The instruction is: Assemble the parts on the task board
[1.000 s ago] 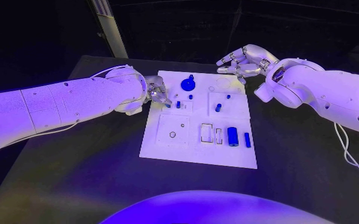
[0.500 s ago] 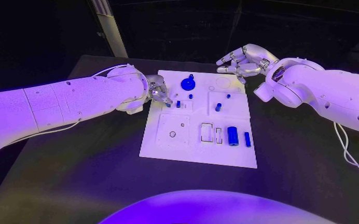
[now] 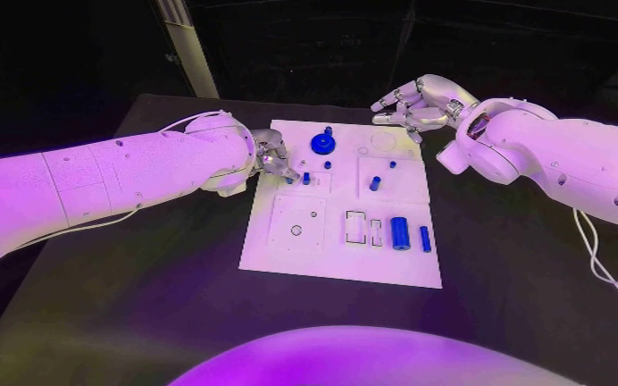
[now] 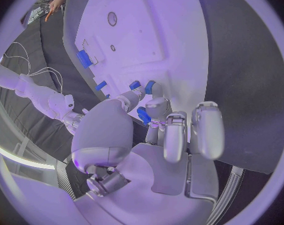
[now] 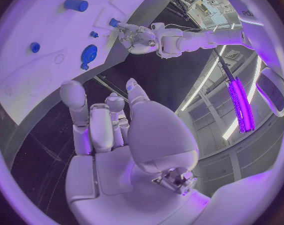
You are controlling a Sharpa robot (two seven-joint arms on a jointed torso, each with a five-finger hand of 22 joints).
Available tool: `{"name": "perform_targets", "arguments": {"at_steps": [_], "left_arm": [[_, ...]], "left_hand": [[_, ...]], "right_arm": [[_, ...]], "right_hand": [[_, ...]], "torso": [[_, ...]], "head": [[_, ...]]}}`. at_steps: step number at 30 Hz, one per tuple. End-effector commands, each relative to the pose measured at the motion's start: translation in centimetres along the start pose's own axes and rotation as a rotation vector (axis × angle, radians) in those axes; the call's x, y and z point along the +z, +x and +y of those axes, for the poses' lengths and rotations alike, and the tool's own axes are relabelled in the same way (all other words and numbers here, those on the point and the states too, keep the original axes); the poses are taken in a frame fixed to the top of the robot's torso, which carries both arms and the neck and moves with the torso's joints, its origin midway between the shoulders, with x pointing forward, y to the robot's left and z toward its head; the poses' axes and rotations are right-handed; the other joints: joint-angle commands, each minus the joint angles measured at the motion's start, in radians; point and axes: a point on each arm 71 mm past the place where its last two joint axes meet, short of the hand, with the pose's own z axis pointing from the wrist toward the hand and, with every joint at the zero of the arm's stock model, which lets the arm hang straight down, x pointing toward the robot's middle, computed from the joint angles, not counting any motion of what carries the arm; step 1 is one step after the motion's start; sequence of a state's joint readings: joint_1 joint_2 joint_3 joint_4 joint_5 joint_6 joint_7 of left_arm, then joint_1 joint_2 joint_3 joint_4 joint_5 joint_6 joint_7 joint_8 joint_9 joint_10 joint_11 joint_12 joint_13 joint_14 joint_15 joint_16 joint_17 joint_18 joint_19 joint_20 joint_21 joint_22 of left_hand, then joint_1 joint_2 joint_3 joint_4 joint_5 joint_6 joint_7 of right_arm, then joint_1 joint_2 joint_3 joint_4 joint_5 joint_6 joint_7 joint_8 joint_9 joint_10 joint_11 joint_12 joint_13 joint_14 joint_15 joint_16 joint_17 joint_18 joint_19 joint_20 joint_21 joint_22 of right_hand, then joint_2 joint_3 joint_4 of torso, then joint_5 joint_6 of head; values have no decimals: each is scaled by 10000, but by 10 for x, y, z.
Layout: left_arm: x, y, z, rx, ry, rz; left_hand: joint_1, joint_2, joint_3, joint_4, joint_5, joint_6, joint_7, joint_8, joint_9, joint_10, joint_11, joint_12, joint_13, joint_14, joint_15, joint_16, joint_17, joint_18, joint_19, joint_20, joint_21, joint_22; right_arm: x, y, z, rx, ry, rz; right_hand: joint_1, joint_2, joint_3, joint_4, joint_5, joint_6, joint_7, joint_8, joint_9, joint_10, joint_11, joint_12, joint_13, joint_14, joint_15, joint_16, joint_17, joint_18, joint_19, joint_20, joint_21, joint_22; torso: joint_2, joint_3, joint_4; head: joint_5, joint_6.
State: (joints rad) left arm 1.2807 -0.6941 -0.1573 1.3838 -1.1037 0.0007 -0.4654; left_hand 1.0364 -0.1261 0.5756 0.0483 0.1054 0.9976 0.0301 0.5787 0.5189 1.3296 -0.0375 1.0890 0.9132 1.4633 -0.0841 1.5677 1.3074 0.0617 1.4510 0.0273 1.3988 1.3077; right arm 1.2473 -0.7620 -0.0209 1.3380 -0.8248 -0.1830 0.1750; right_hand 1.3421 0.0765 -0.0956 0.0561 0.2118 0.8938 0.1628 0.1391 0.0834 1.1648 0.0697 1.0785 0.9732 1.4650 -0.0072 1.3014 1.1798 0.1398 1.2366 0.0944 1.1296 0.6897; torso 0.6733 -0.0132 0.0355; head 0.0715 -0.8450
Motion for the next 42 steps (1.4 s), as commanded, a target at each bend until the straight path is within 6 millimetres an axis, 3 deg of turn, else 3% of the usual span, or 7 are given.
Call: {"name": "perform_targets", "arguments": {"at_steps": [1,11,19,26,32,36,42], "left_arm": [[1,1,-1,81,2,49],[1,-1,2,24,-103,-64],[0,-4,5,-270,-131,-365],[-3,-8,3,-1228,377,-1026],[-6,-12,1,-1906,1010,-1463],[-9,-15,-8,-2558,2460,-1859],[-9,-22,-25,-2493,4128,-2646]], "left_hand": [[-189,-24,-42,91,-40,87,-24,-9,-18,21,-21,37,18,1075,-64,31,2634,-37,4,-46,34,142],[-627,-220,-439,491,-43,159,-18,-19,-83,23,-18,65,29,1075,-66,31,2634,-37,5,-54,21,142],[-1090,-438,-2065,1286,-35,51,25,62,-95,-234,17,-240,-452,1075,-57,31,2634,-14,-36,-46,-73,49],[-1041,-240,-3363,1980,-61,-1683,614,-824,-611,-1280,488,-1611,-2268,1075,284,31,2634,-30,-32,171,-104,39],[-572,48,-4009,2286,-36,-1896,781,-895,-898,-1532,663,-1812,-2715,1075,452,31,2634,36,-136,392,-262,-154],[79,319,-4160,2207,-30,-2073,870,-859,-1053,-2041,753,-2122,-3002,1018,515,-82,2444,225,-569,462,-910,-973],[2346,768,-3610,1249,-12,-2477,1153,-829,-1363,-4030,1064,-3649,-4008,-933,825,-3296,-1755,1206,-3542,699,-5393,-5948]], "right_arm": [[1,0,2,7,-118,69],[1,0,2,3,-115,53],[1,0,2,3,-108,56],[1,-1,1,-2,-93,35],[1,-1,1,-3,-94,27],[0,-1,1,-11,-100,-7],[1,-2,1,-40,-166,-158]], "right_hand": [[-101,-11,-68,-4,50,-89,-9,39,-13,-70,26,-47,-11,235,-21,-27,-9,88,-67,29,-50,-9],[-105,-9,-72,-1,50,-92,-9,39,-13,-79,26,-56,-23,231,-21,-38,-22,92,-76,30,-64,-34],[-107,-8,-75,1,51,-94,-9,39,-14,-87,27,-63,-32,230,-20,-43,-29,95,-83,30,-75,-53],[-108,-7,-77,3,51,-97,-8,38,-15,-90,27,-65,-35,229,-20,-45,-30,96,-86,30,-80,-61],[-104,-2,-77,2,54,-106,-7,35,-16,-92,28,-64,-34,229,-20,-45,-26,96,-87,31,-83,-63],[-104,-2,-77,2,54,-106,-7,35,-16,-92,28,-64,-34,229,-20,-45,-26,96,-87,31,-83,-63],[-73,15,-71,-11,66,-127,-3,30,-21,-161,29,-128,-109,217,-18,-75,-60,107,-114,32,-128,-134]], "torso": [[-3,-2,5],[-8,-6,7],[-6,-16,13],[-11,-4,14],[-2,-11,5],[-1,-5,12],[-9,-5,7]], "head": [[-5,0],[-20,-13],[-29,-12],[-37,-14],[-42,-16],[-75,-9],[-104,44]]}}
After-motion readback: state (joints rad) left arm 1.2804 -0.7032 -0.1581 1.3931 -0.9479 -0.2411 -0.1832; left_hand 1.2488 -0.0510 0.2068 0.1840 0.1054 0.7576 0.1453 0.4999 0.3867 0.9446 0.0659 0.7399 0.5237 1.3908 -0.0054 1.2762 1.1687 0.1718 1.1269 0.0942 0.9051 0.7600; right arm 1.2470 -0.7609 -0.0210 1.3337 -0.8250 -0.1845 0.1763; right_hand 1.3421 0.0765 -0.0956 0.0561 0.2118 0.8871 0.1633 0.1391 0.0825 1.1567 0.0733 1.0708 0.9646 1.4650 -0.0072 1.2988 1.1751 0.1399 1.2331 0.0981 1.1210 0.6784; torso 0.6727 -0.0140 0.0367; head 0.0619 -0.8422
